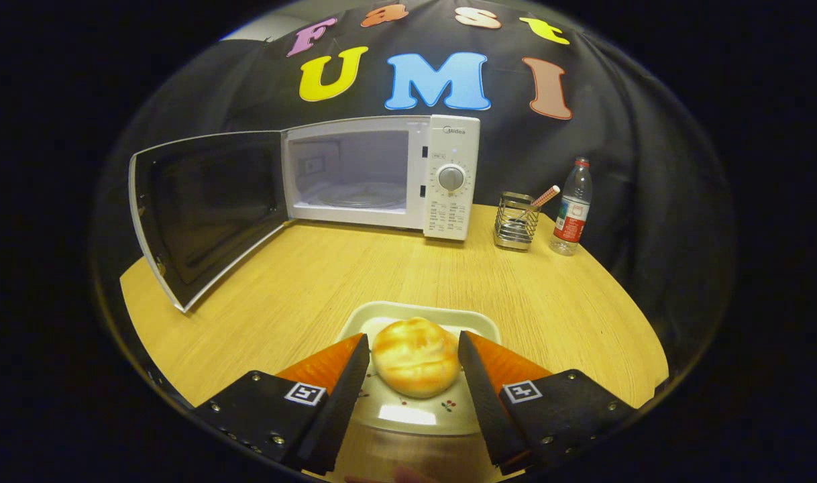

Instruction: Open the microwave, put the food inside, and close the microwave door.

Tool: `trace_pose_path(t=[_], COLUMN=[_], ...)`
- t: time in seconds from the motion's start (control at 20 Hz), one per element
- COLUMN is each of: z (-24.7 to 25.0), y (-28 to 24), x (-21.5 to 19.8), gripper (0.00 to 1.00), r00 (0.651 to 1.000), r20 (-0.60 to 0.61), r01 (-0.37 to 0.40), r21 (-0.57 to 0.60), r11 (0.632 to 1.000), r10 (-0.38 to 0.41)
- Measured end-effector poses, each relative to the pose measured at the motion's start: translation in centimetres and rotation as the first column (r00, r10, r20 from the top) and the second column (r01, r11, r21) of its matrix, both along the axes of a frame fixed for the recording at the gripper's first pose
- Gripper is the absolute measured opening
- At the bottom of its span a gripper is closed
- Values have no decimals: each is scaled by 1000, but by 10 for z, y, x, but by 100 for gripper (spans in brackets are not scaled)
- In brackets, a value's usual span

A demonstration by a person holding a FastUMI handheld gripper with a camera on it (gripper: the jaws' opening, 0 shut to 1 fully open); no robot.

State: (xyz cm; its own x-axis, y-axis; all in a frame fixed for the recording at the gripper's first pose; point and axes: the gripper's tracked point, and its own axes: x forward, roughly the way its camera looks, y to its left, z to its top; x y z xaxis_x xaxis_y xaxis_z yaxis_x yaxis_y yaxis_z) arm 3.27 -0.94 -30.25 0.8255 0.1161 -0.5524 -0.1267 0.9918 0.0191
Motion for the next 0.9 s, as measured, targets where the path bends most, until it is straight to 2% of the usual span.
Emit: trace_pose_path(t=[0.6, 0.9], z=[-8, -5], y=[-3, -6], x=[5, 4], gripper=[82, 82], r00=[1000, 999], r20=[-1, -1], r01=[18, 50], r21=[16, 24], r11=[1000, 998], r10=[-18, -50])
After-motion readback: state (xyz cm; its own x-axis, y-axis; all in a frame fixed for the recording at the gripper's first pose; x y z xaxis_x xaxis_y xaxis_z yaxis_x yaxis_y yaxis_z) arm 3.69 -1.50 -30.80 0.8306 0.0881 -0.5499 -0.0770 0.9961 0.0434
